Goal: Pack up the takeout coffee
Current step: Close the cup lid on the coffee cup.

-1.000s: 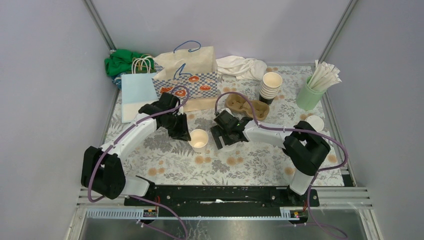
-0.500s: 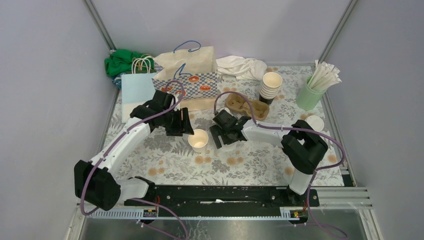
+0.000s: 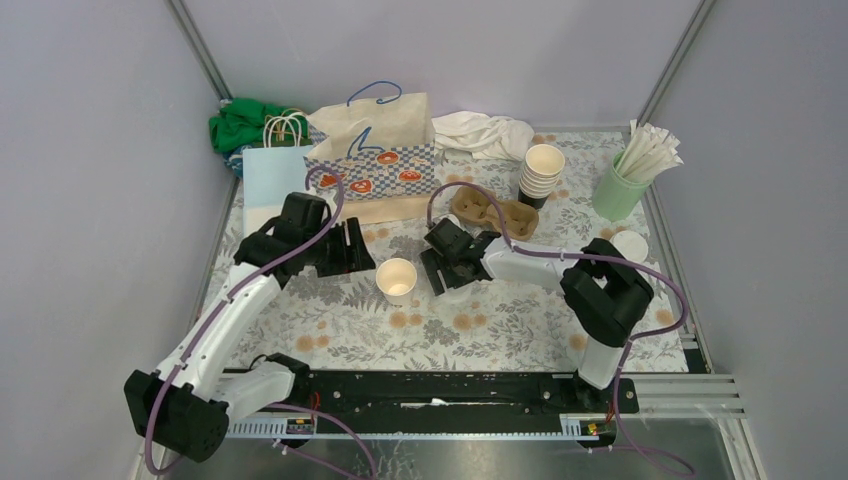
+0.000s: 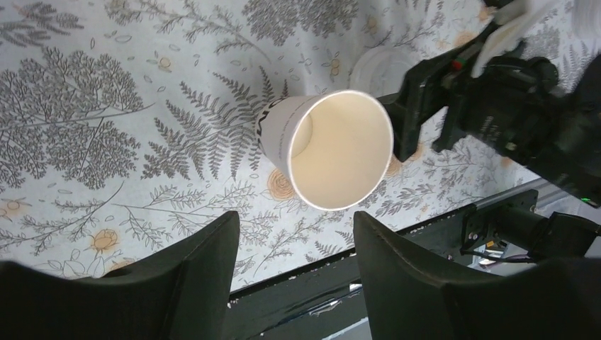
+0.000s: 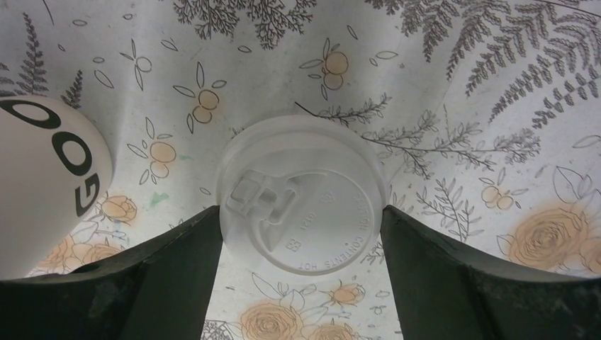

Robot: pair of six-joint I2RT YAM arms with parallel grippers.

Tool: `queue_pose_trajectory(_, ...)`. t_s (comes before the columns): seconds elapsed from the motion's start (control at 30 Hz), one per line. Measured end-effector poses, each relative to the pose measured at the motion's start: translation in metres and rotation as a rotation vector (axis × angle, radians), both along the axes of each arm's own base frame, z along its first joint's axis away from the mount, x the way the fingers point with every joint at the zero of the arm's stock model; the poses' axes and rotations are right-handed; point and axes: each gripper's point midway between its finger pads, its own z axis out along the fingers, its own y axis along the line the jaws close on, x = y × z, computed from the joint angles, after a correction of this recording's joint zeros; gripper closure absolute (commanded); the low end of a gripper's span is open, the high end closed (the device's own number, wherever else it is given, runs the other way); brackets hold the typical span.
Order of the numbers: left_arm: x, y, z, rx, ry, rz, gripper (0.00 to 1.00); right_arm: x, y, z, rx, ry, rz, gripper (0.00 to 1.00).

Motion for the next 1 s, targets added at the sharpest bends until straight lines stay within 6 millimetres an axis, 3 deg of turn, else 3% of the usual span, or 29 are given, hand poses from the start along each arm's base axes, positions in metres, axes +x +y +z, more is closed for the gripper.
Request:
queue_pose_trajectory(0.1, -0.005, 0.003, -0.012, 0.0, 0.017, 0.018, 0.36, -0.003, -0.004, 0.006, -0.007, 0.002, -0.001, 0.17)
queue_pose_trajectory(0.2, -0.01, 0.006, -0.023, -0.01, 0.024, 0.04, 0.36, -0.003, -0.005, 0.024, 0.009, -0.014, -0.002, 0.16)
queue_pose_trajectory(0.6, -0.005, 0.014, -0.036, -0.107, -0.014, 0.132, 0.38, 0.001, 0.023, 0.138, 0.212, -0.143, 0.046, 0.16)
queue_pose_trajectory(0.87, 0.003, 0.02, -0.034, -0.169, -0.021, 0.163, 0.46, -0.024, 0.056, 0.165, 0.269, -0.132, 0.153, 0.16)
queue_pose_trajectory(1.0, 0.003, 0.021, -0.034, -0.21, -0.028, 0.166, 0.5, -0.025, 0.074, 0.16, 0.259, -0.119, 0.181, 0.16)
